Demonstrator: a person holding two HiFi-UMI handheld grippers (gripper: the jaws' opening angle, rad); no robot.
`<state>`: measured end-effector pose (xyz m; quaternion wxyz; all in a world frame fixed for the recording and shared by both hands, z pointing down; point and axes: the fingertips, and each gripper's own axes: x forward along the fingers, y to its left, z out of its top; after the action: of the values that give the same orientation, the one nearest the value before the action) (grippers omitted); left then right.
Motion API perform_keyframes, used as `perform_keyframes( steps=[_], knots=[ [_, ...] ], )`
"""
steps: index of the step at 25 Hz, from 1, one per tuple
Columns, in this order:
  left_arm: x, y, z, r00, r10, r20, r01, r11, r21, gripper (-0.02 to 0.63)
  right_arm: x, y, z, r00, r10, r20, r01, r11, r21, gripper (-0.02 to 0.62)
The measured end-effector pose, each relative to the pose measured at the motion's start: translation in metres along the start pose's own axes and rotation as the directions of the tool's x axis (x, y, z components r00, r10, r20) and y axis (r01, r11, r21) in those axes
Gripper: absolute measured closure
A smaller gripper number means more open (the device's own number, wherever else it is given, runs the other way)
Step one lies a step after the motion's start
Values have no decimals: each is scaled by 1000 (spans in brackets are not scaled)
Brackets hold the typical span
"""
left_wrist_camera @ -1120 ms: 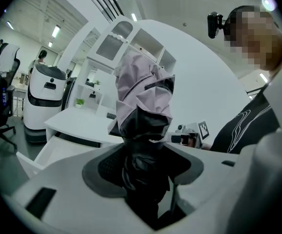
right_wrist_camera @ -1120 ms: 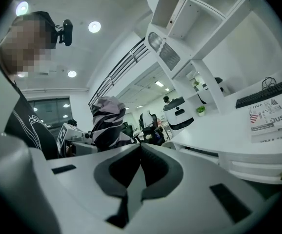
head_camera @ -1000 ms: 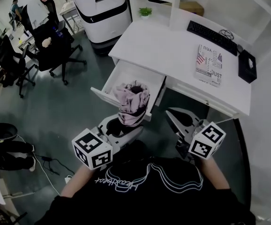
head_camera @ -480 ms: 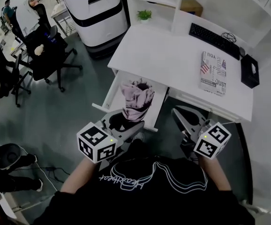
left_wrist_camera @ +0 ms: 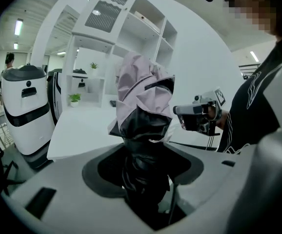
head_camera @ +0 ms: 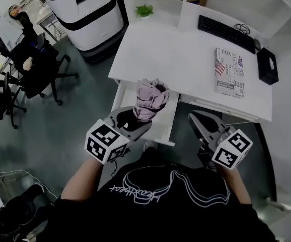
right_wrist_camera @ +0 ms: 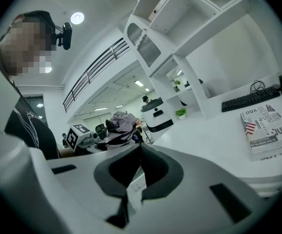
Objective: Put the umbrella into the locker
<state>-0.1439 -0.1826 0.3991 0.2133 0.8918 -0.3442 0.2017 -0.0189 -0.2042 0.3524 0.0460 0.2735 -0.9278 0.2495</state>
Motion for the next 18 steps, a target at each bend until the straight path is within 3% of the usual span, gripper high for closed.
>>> perform_keyframes(
  steps=[10,18],
  knots=[
    [49,49,-38,974,-59,-219,92,985,145,377,13,-34,-8,993,-121,-9,121,991,55,592],
    [83,67,-86,925,-76,-371,161,966,203,377,7,-59,-24,976,-216,-31,219,969,116,592]
  ],
)
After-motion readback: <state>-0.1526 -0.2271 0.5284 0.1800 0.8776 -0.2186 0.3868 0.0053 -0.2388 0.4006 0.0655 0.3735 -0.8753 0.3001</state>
